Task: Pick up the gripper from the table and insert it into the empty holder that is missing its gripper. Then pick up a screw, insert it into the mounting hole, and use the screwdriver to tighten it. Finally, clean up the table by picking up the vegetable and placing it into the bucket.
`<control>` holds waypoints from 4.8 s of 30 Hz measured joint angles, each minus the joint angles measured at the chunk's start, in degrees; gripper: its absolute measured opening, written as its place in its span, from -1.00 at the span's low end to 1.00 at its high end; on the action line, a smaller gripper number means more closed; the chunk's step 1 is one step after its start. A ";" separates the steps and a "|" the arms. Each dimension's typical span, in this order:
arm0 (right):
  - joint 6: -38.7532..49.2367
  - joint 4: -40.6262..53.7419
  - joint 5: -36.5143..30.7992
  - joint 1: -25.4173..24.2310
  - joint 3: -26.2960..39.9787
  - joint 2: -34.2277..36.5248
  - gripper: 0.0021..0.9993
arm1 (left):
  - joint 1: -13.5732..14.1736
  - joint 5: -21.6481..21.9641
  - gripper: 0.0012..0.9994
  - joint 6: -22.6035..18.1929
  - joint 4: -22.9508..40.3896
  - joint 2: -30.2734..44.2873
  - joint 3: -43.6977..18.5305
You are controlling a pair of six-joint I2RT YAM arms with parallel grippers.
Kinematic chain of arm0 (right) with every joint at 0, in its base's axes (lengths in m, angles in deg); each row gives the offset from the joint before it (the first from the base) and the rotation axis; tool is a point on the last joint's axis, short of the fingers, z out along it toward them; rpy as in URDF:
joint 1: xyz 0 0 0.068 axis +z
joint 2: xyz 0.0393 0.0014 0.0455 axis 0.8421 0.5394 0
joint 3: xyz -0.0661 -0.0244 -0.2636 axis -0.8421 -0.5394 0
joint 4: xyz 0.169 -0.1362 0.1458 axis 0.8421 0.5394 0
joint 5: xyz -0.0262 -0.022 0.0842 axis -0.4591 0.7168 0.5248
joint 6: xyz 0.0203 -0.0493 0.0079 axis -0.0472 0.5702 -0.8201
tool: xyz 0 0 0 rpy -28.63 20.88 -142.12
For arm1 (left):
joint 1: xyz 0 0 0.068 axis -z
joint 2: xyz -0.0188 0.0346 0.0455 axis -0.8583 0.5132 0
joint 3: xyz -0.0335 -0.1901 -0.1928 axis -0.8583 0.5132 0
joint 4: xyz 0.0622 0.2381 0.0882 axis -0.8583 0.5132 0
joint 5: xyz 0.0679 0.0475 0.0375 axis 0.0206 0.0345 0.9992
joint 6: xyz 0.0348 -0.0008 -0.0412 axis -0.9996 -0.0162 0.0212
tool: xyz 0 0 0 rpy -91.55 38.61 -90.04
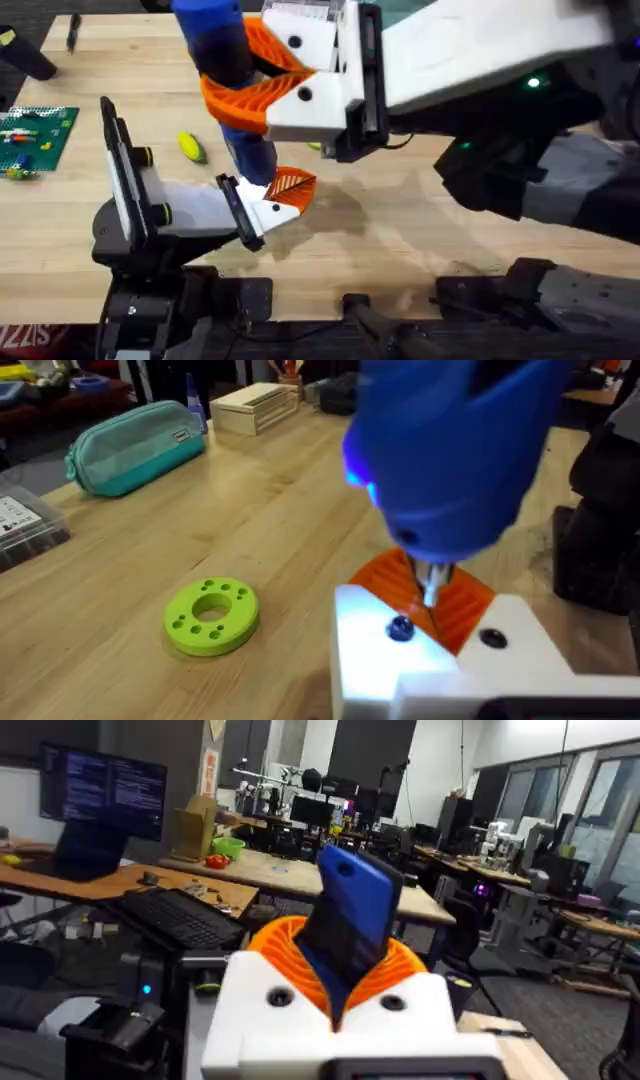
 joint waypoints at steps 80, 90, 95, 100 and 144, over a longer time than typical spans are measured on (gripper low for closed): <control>12.14 14.91 2.52 -3.10 9.90 2.83 -0.99 | 0.00 0.00 -0.97 0.00 0.02 0.00 0.00; 46.05 58.93 -5.80 -16.65 14.67 2.85 -0.99 | 0.00 0.00 -0.97 0.02 0.02 0.00 0.00; 64.21 67.63 -19.41 -19.81 14.67 4.71 -0.99 | 0.00 0.00 -0.97 0.00 0.01 0.00 0.00; 79.40 67.75 -32.30 -21.51 14.71 10.94 -0.99 | 0.00 0.00 -0.97 0.00 0.02 -0.02 0.00; 52.02 88.35 -50.74 -23.26 16.83 8.76 0.99 | 0.00 0.00 0.47 -0.27 0.00 -0.02 0.00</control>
